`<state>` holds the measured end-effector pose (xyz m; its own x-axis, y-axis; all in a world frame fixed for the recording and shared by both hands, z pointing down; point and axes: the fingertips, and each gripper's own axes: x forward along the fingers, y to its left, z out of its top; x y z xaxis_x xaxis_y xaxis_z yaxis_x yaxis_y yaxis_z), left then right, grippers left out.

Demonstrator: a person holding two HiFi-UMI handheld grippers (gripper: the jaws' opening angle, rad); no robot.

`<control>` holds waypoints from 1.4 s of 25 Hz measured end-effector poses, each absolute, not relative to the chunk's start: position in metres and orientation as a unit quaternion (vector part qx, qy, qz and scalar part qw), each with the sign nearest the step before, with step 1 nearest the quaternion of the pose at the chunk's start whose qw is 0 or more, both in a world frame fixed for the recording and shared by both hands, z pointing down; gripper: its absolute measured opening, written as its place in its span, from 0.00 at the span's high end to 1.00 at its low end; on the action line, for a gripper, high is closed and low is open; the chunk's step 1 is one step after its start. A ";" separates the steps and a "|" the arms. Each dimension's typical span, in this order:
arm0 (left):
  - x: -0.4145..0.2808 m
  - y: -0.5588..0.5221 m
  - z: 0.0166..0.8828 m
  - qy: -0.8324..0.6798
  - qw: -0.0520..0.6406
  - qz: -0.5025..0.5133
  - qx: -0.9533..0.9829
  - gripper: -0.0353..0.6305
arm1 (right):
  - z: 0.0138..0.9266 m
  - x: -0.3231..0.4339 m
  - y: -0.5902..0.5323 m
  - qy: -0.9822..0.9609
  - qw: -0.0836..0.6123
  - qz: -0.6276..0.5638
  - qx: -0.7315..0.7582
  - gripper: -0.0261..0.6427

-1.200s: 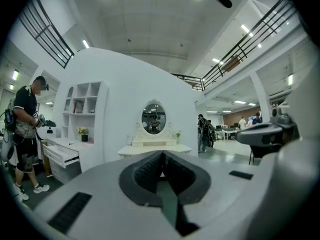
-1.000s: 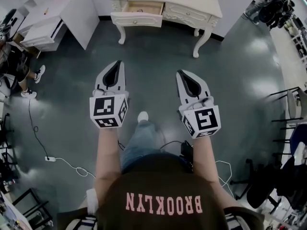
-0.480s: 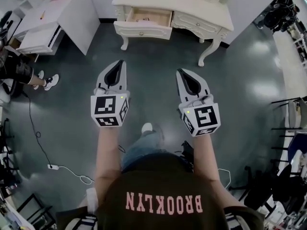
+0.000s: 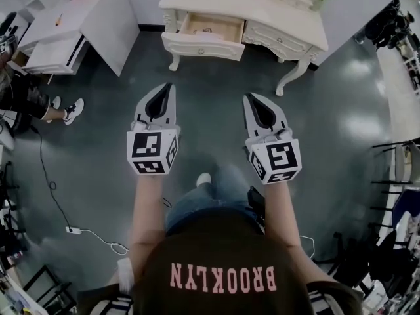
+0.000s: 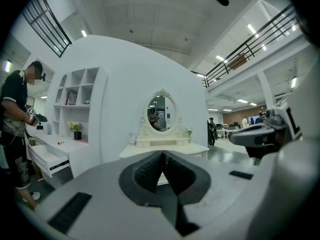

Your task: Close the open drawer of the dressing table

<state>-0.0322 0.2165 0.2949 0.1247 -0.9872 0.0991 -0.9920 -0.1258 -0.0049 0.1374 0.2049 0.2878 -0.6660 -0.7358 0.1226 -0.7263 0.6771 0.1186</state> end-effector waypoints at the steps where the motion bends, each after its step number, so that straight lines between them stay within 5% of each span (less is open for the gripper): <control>1: -0.034 0.215 0.295 -0.661 0.030 0.038 0.749 0.94 | 0.287 0.134 0.202 -0.912 0.079 -0.031 0.400 0.97; 35: -0.117 0.036 0.357 -0.676 0.099 0.087 0.725 0.94 | 0.379 0.055 -0.015 -0.898 0.126 0.075 0.414 0.97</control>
<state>-0.1171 0.0363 0.3573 0.0718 -0.9631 0.2593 -0.9974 -0.0674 0.0257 0.0553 -0.0149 0.3791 -0.6253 -0.7252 0.2884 -0.7630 0.6456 -0.0310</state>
